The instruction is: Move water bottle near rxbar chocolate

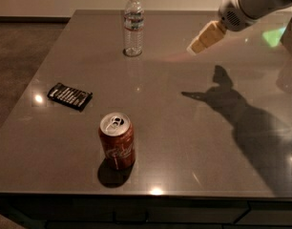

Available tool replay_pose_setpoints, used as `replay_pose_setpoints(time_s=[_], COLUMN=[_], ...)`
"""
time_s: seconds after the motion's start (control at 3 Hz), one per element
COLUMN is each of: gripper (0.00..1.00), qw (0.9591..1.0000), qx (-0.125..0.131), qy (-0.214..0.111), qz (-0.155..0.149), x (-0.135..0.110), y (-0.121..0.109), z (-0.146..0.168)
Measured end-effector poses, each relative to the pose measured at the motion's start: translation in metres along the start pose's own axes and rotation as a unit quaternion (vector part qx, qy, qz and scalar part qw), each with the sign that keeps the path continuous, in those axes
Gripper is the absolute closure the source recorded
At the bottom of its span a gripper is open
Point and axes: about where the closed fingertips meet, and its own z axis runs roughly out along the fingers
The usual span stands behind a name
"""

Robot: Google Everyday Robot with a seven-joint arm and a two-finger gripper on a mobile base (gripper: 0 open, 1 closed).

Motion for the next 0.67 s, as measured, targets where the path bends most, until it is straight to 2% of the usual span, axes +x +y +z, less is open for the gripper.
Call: replay_pose_setpoints(time_s=[0.33,0.67], gripper=[0.00,0.00], qw=[0.9993,0.9971], qx=[0.003,-0.012], qy=[-0.032,-0.067], qz=[0.018,0.032], x=[-0.016,-0.047], y=[-0.011,-0.014], z=[0.027,0.063])
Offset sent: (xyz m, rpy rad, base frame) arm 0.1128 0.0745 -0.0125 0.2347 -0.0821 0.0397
